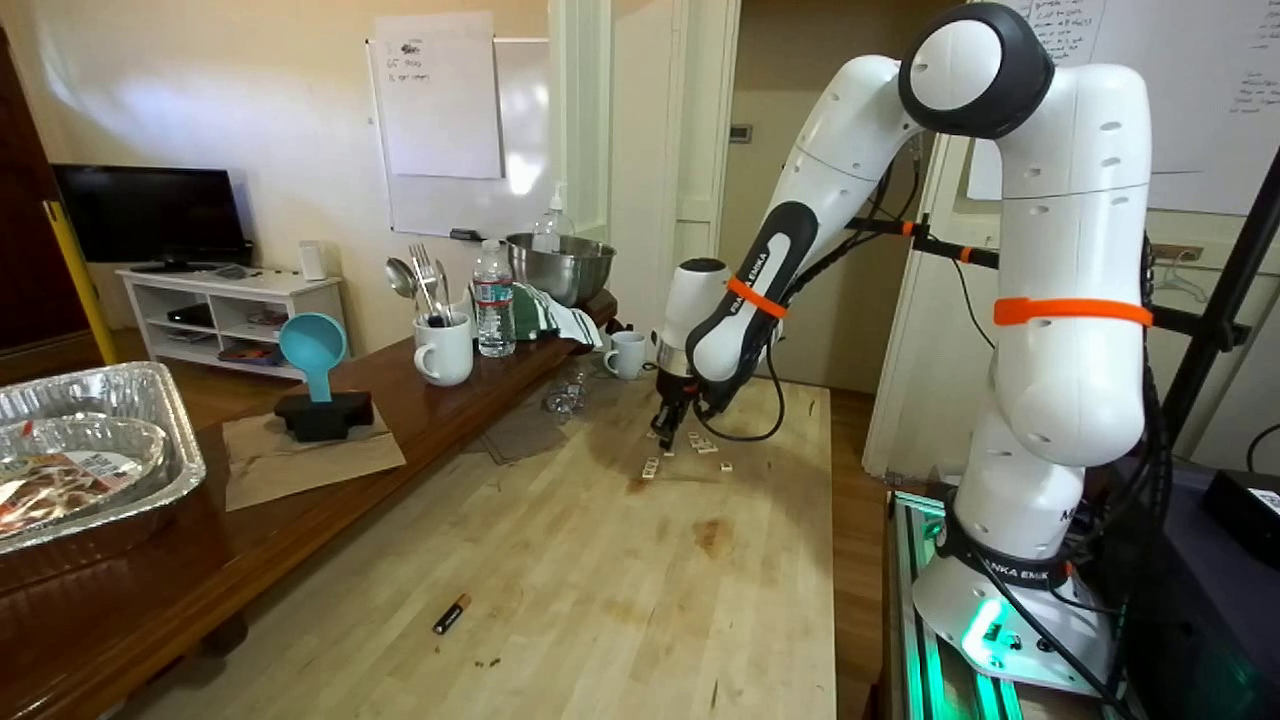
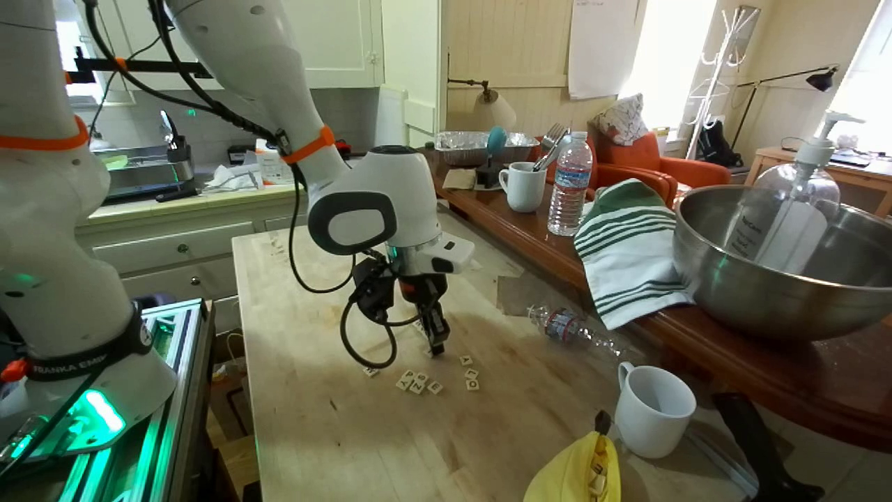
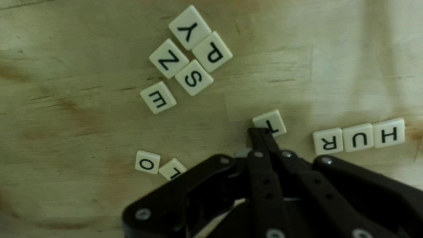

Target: Spell out the word hurt

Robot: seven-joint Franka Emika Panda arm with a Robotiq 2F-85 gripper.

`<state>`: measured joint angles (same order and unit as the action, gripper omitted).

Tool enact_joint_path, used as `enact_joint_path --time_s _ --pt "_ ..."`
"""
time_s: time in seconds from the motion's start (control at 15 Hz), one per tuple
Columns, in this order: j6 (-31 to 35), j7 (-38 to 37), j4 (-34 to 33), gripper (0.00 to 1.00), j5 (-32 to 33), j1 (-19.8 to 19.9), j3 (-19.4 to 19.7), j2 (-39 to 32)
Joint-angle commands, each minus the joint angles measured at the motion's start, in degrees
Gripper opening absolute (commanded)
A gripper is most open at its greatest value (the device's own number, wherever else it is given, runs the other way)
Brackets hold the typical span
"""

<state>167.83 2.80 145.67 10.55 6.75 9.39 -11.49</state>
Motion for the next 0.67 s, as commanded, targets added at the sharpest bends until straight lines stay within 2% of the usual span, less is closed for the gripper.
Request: enact_joint_path --time_s 0.0,0.6 --pt "0.6 -3.7 -1.9 0.0 -1.5 -1.6 0.0 -3.2" --pt "0.0 -8.0 -3.1 0.0 -2.4 -3.2 0.3 -4.1"
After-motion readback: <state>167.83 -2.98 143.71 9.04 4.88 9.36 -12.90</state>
